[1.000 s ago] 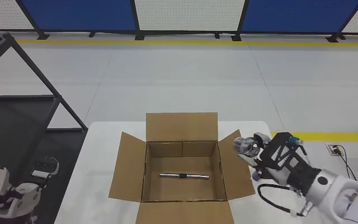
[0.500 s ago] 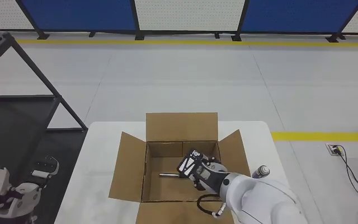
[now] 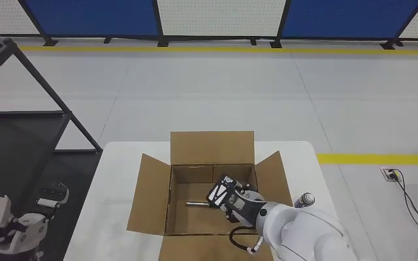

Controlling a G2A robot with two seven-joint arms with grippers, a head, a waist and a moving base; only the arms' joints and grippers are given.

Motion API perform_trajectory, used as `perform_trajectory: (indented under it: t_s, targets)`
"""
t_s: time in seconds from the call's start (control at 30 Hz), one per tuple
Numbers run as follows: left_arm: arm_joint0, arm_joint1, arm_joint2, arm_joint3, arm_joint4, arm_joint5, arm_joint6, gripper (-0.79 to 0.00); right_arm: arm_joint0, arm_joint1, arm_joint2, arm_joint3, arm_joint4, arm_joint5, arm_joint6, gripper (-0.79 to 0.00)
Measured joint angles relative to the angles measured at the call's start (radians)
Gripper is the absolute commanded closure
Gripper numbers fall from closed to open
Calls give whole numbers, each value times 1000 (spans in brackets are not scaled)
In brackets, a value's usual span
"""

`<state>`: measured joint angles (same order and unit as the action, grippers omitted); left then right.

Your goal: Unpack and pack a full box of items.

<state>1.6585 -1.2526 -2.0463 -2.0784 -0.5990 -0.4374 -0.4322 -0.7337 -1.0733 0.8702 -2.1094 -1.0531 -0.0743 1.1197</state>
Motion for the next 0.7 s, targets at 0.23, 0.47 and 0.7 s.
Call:
perform_trajectory:
  t_s: [0.23,0.47,0.7]
  targets:
    - [0,0,0,0,0,0,0,-785,128,-52,-123,244,149,-146,-52,0]
    - [0,0,0,0,0,0,0,-785,255,-127,-277,452,218,-184,-41,0]
    - [0,0,0,0,0,0,0,-785,319,-187,-361,584,211,-149,-46,0]
